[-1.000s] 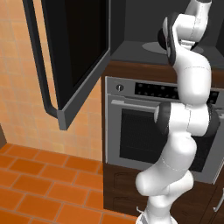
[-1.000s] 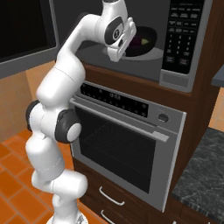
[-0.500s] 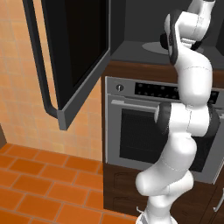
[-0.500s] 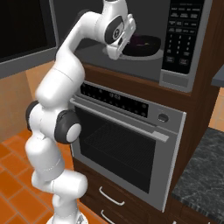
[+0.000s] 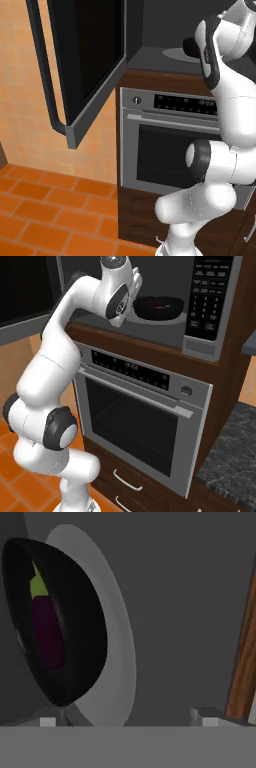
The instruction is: Pick the eggplant from the sink and place it in the bowl. Then pick the bowl and place it in the microwave. Then close the microwave door and press the start button.
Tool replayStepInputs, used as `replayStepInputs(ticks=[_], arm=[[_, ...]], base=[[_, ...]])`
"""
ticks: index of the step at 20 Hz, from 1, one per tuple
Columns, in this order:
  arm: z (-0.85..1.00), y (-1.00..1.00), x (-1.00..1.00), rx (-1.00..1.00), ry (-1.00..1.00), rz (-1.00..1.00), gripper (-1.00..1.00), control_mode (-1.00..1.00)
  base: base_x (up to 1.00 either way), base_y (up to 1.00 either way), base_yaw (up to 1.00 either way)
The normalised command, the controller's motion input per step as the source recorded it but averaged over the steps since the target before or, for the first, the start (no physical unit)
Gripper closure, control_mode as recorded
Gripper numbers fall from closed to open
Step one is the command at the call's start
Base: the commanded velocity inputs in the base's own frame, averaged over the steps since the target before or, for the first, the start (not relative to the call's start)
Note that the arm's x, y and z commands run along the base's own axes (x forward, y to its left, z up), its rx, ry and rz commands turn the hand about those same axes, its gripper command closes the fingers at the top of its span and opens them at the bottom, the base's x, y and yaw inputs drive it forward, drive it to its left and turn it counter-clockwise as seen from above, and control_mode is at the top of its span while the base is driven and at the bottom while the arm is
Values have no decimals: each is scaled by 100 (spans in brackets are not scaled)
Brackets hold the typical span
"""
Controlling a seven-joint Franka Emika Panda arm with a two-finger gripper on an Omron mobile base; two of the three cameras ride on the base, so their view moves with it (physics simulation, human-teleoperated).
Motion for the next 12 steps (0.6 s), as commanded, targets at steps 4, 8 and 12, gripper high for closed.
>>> replayStepInputs(ticks=[4, 8, 12], arm=[[0, 33, -100, 5, -16, 7, -100, -100], [2, 37, -100, -4, -27, 4, -100, -100], [1, 43, -98, -10, -20, 1, -100, -100]], base=[[0, 0, 0], [0, 0, 0], [0, 0, 0]])
